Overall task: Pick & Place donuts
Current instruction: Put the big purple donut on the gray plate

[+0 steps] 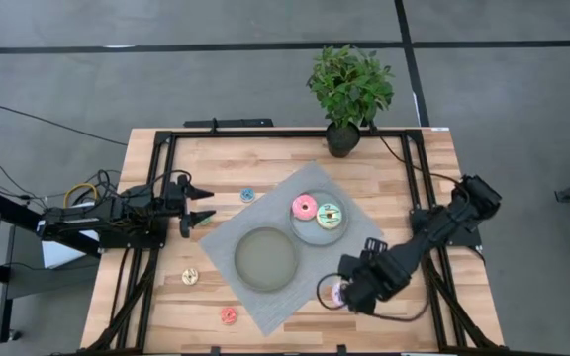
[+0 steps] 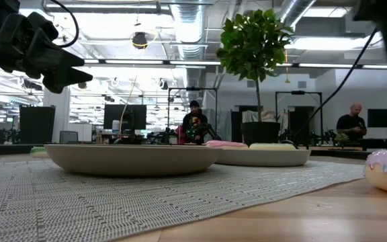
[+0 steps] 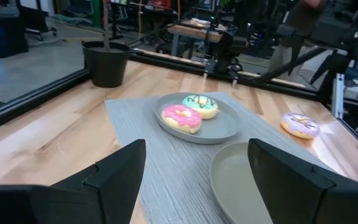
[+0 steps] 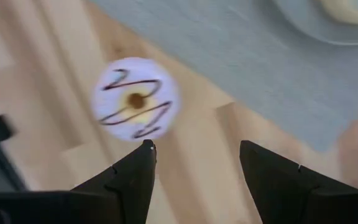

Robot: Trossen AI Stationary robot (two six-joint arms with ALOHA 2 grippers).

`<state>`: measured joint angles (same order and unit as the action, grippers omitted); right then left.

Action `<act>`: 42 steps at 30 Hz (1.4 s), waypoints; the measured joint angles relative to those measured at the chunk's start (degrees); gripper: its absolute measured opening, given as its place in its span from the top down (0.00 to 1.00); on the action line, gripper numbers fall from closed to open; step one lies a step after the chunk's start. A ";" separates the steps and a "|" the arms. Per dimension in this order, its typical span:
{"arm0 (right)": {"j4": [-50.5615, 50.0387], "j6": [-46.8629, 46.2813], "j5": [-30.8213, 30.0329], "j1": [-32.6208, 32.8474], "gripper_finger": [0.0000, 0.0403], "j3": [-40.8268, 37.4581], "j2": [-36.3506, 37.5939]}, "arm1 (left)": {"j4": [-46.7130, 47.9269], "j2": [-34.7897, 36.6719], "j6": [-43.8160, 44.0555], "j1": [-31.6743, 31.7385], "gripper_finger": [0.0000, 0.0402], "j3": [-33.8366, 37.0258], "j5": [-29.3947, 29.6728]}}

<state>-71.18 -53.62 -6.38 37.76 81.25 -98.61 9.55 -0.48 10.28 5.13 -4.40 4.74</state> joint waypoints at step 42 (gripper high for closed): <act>24.82 -6.12 1.76 -0.81 0.45 -16.76 -0.11 | 0.01 0.01 0.02 0.00 0.31 0.00 -5.53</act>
<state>-46.37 -59.75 -4.62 36.95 64.49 -98.72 9.56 -0.47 10.31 5.13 -4.40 -0.80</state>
